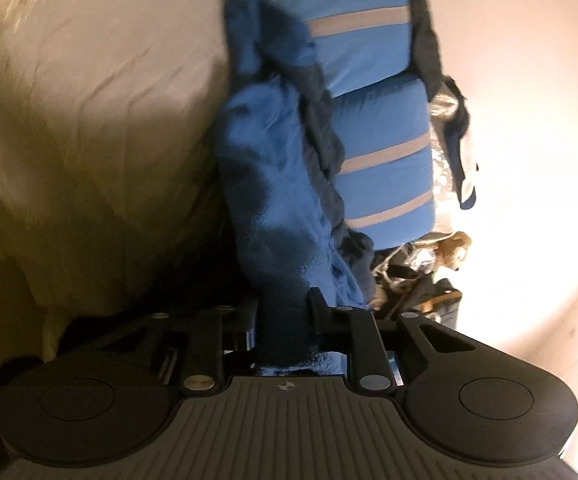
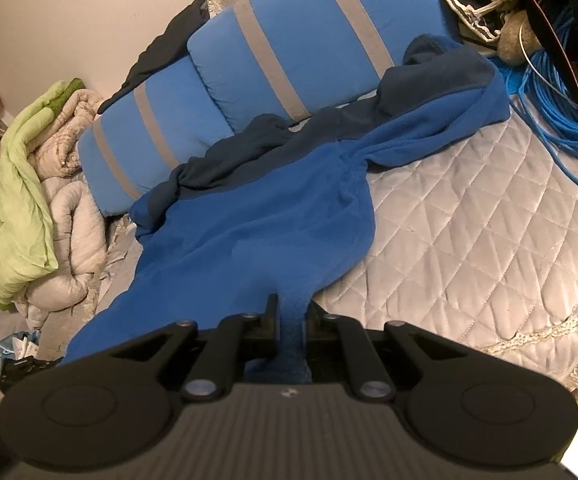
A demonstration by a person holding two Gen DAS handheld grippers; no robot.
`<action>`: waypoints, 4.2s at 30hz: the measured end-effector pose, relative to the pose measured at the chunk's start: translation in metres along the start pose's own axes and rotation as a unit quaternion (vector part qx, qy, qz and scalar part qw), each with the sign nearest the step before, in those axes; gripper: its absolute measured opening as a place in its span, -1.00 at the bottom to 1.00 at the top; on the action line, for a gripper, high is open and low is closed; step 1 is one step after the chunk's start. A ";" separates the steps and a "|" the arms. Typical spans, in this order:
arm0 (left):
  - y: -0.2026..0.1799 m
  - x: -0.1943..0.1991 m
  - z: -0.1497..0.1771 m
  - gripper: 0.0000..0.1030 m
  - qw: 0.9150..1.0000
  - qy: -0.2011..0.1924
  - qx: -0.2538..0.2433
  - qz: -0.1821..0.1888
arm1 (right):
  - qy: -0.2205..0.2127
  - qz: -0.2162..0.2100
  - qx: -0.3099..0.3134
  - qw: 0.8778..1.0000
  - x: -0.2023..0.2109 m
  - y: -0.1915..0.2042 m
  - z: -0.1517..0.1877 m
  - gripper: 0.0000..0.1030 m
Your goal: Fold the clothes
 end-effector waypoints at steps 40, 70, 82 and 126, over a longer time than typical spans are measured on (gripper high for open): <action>-0.041 0.032 -0.043 -0.88 0.991 -0.047 -0.088 -0.085 | -0.027 -0.005 -0.012 1.000 0.052 -0.003 -0.012 -0.86; -0.006 0.048 -0.030 -0.12 0.959 -0.049 -0.161 -0.228 | 0.052 0.022 -0.038 0.998 0.009 -0.042 0.036 -0.28; -0.132 0.065 -0.072 0.58 0.844 -0.145 -0.410 -0.313 | -0.075 0.143 -0.004 0.987 0.055 -0.061 -0.040 1.00; -0.328 -0.114 -0.169 0.69 0.743 -0.235 -0.590 -0.212 | -0.393 0.264 0.037 0.880 0.192 -0.026 -0.349 1.00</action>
Point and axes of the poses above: each gripper's, at about its wrist camera, not at the fingertips, and x roughly against the way its jaws point, y to its left, z to its underside, the point moved 10 cm from there along -x, roughly the way its jaws point, and after that the axes turned 11 degrees about z, right-handed, at the moved point
